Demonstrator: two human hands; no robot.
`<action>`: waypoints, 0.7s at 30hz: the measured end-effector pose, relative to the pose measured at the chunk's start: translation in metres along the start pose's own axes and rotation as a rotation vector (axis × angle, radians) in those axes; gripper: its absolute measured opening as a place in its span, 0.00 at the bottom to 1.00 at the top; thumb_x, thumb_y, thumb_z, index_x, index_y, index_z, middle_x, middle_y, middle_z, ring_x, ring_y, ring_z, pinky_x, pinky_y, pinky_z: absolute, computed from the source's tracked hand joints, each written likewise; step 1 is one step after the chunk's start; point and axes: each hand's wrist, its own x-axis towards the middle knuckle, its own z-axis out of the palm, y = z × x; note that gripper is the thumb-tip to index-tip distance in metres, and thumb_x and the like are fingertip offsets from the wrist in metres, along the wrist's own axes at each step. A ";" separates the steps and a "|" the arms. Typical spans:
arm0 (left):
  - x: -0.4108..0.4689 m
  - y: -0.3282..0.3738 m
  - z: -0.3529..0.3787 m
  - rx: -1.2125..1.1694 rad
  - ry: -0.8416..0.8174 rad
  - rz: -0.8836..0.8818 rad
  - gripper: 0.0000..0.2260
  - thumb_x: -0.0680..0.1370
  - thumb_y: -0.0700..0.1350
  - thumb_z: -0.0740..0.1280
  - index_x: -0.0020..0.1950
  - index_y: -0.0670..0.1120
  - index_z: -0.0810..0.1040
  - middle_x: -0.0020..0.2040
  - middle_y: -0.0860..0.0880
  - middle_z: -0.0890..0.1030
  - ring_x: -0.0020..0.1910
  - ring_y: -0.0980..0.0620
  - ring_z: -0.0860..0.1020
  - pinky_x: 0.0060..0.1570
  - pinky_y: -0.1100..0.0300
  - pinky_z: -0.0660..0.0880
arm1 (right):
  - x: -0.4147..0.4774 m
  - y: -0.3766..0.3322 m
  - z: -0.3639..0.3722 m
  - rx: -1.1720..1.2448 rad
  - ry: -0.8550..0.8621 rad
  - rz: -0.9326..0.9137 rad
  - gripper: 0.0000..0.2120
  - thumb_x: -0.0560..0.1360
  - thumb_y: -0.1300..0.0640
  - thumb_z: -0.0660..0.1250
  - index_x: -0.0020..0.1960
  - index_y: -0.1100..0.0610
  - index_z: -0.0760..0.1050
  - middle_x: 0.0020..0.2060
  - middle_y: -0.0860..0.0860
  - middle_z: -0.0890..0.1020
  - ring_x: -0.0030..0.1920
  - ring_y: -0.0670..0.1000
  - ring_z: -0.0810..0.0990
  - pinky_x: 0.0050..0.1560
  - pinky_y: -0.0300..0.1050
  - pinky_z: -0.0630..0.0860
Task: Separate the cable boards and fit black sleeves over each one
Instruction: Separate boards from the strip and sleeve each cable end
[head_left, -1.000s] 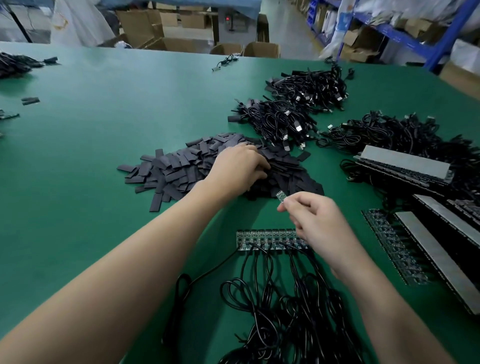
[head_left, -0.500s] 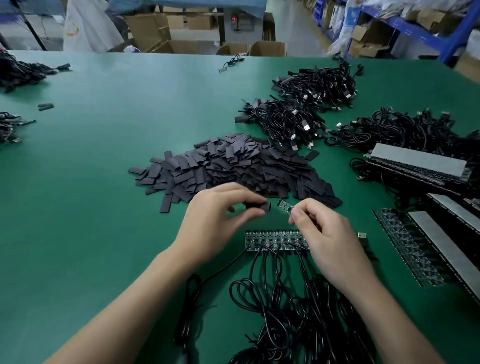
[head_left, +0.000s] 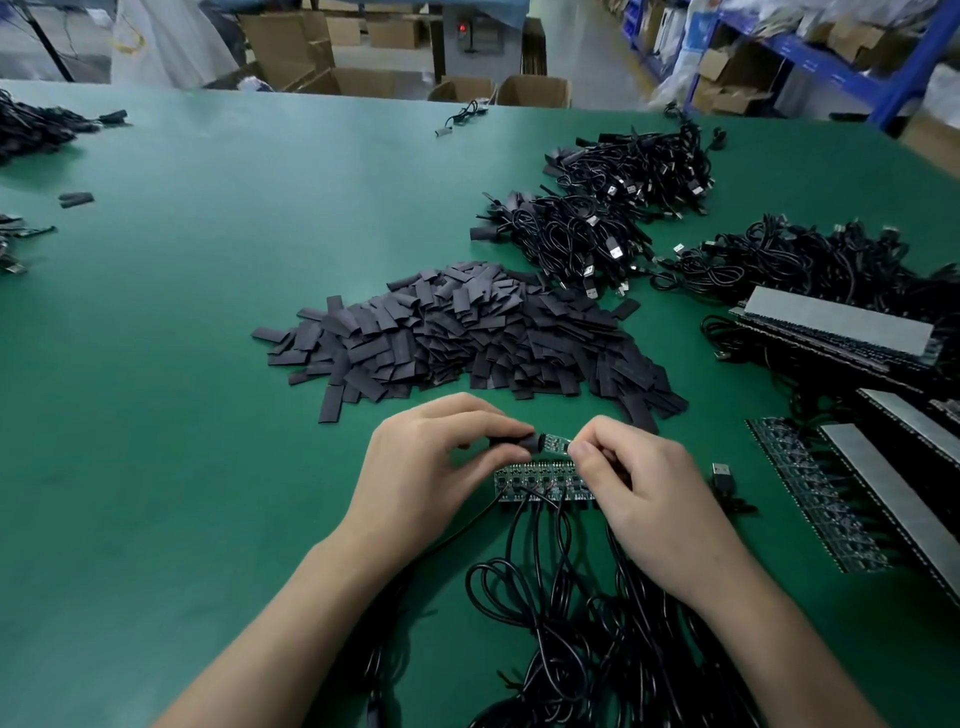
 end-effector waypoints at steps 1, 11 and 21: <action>0.000 -0.001 0.000 0.008 0.000 0.009 0.08 0.75 0.51 0.76 0.52 0.51 0.88 0.49 0.57 0.85 0.47 0.57 0.83 0.46 0.52 0.81 | 0.000 0.000 0.000 -0.004 -0.008 0.002 0.15 0.83 0.47 0.60 0.38 0.49 0.70 0.33 0.40 0.74 0.32 0.45 0.71 0.33 0.37 0.62; 0.000 0.000 -0.005 0.313 0.001 0.254 0.07 0.77 0.50 0.76 0.53 0.50 0.88 0.48 0.55 0.84 0.45 0.53 0.83 0.42 0.54 0.80 | -0.002 -0.002 0.002 -0.025 -0.041 0.017 0.14 0.82 0.47 0.61 0.38 0.49 0.70 0.34 0.40 0.75 0.34 0.46 0.71 0.35 0.40 0.62; -0.001 0.002 -0.008 0.303 -0.084 0.207 0.07 0.77 0.51 0.76 0.54 0.53 0.87 0.48 0.58 0.84 0.44 0.56 0.82 0.40 0.57 0.79 | -0.002 -0.003 0.003 -0.104 -0.029 -0.024 0.14 0.82 0.47 0.60 0.38 0.43 0.68 0.39 0.32 0.76 0.40 0.42 0.75 0.36 0.36 0.62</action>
